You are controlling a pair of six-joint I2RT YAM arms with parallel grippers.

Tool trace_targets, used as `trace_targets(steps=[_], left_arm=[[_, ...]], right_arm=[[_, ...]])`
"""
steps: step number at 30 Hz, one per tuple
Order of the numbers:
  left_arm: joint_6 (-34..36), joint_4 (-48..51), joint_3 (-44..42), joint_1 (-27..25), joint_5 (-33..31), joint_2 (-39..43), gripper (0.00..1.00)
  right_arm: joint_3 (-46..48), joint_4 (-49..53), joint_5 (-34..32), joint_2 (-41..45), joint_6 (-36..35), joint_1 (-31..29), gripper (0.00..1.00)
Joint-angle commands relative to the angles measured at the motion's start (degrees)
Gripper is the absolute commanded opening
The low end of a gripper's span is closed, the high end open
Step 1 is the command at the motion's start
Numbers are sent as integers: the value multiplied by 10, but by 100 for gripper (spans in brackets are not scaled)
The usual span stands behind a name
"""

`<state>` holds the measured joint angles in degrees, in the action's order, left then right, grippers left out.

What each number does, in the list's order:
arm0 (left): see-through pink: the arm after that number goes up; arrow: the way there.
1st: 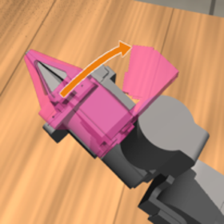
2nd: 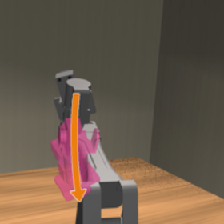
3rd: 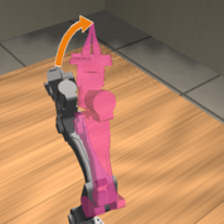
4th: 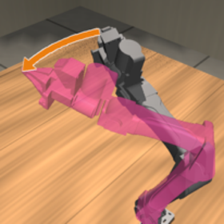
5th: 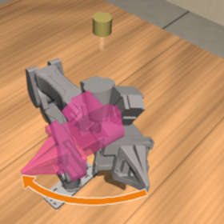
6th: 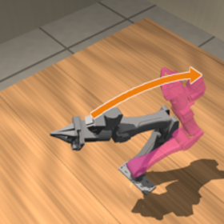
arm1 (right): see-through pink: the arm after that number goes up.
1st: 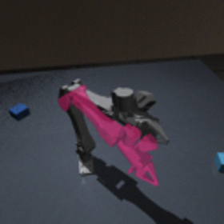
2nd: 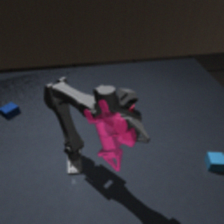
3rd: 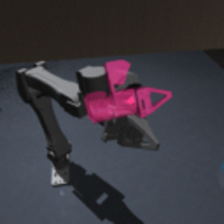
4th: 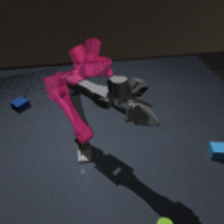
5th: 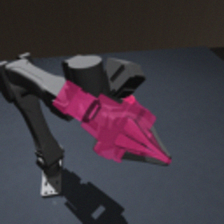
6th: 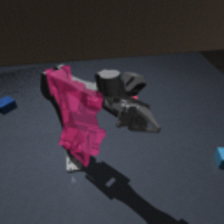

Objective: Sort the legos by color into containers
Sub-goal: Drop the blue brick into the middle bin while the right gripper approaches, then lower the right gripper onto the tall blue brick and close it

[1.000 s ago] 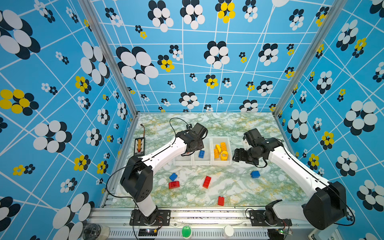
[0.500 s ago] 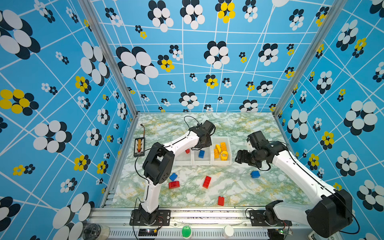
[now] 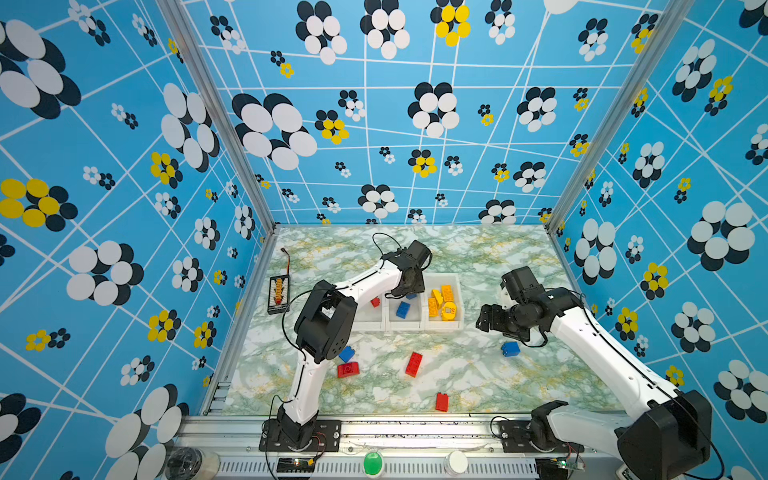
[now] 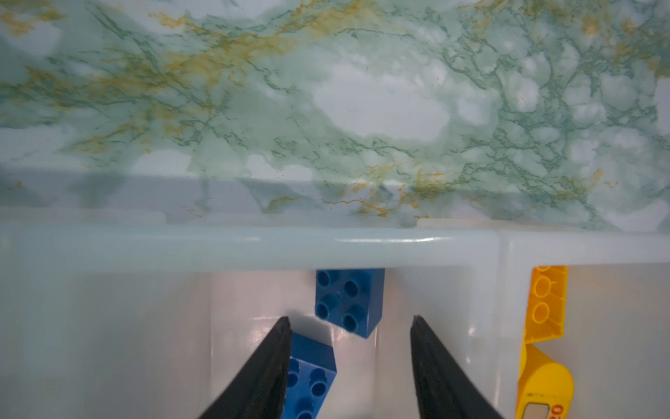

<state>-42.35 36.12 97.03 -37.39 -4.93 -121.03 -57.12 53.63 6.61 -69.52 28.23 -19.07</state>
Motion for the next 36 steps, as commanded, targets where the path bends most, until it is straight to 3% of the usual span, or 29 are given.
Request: trace_targets(steps=[1,17,36], left_arm=[[5,12,-3,2,-3,19,59],[1,-1,-62,-1,-13,105,74],[-14,-5,-161,-11,-24,219,85]], right_arm=[[8,18,-11,10,10,6,86],[58,46,-66,7,-3,58,94],[128,-64,-86,-44,-8,112,98]])
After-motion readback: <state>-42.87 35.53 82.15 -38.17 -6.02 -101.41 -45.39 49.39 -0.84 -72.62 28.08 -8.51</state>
